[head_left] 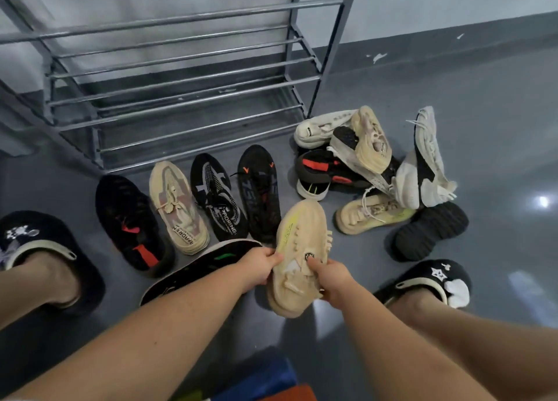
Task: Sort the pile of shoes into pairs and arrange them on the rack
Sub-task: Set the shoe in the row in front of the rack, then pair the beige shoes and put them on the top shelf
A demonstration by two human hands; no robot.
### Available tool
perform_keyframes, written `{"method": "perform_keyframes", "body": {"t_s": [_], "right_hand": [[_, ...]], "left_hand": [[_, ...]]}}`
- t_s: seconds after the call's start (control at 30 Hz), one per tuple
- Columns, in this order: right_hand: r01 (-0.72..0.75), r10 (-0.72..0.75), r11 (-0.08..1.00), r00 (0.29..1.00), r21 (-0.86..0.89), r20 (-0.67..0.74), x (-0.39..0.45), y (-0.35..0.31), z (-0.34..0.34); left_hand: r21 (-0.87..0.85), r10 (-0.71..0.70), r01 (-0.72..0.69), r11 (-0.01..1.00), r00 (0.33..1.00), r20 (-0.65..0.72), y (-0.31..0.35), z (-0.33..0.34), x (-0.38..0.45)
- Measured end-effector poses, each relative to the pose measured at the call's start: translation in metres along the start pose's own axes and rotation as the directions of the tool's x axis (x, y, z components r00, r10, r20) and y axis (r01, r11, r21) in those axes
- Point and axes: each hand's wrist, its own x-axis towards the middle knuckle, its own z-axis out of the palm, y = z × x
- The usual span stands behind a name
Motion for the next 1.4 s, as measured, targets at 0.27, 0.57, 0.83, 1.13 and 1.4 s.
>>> {"method": "perform_keyframes", "body": {"t_s": [0.27, 0.57, 0.83, 1.13, 1.4], "right_hand": [[0.041, -0.037, 0.996, 0.998, -0.076, 0.050, 0.002, 0.001, -0.005], [0.195, -0.210, 0.954, 0.977, -0.230, -0.044, 0.000, -0.020, -0.010], [0.262, -0.498, 0.296, 0.863, -0.919, 0.086, -0.006, -0.115, -0.048], [0.049, -0.628, -0.145, 0.768, -0.988, 0.130, 0.001, -0.177, -0.113], [0.124, -0.651, 0.120, 0.759, -0.985, 0.016, 0.050, -0.172, -0.142]], "left_hand": [[0.084, 0.078, -0.078, 0.993, 0.997, 0.009, -0.003, 0.016, 0.000], [0.534, 0.217, -0.173, 0.828, 0.976, -0.020, 0.018, -0.019, 0.007], [0.846, 0.443, -0.270, 0.459, 0.895, 0.046, 0.107, -0.041, 0.021], [0.951, 0.524, -0.288, 0.114, 0.831, 0.188, 0.175, -0.016, 0.041], [0.927, 0.479, -0.350, 0.137, 0.842, 0.247, 0.197, 0.021, 0.083]]}}
